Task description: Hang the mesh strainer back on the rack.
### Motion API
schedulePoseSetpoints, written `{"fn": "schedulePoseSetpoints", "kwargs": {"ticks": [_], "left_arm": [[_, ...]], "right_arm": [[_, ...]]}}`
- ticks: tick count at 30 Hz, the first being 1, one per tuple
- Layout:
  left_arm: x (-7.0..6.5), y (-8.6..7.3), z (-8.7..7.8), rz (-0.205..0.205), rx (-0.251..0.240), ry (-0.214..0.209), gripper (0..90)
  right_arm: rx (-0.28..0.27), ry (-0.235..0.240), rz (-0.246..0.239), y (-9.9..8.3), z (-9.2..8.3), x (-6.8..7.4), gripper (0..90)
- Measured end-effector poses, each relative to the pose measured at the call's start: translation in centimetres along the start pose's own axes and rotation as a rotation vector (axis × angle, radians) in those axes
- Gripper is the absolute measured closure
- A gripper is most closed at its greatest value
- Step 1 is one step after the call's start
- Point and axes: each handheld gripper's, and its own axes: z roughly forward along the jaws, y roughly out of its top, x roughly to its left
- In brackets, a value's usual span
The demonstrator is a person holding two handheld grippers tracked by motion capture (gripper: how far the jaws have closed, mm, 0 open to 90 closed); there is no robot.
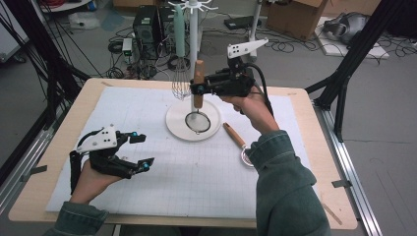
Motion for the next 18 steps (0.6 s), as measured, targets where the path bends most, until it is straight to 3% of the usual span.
{"fn": "schedulePoseSetpoints", "kwargs": {"ticks": [18], "left_arm": [[1.4,-1.4,-0.9,-0.032,0.022,0.046,19.0]], "right_arm": [[0.008,-0.031,0.001,3.7,-0.9,-2.2,72.3]]}}
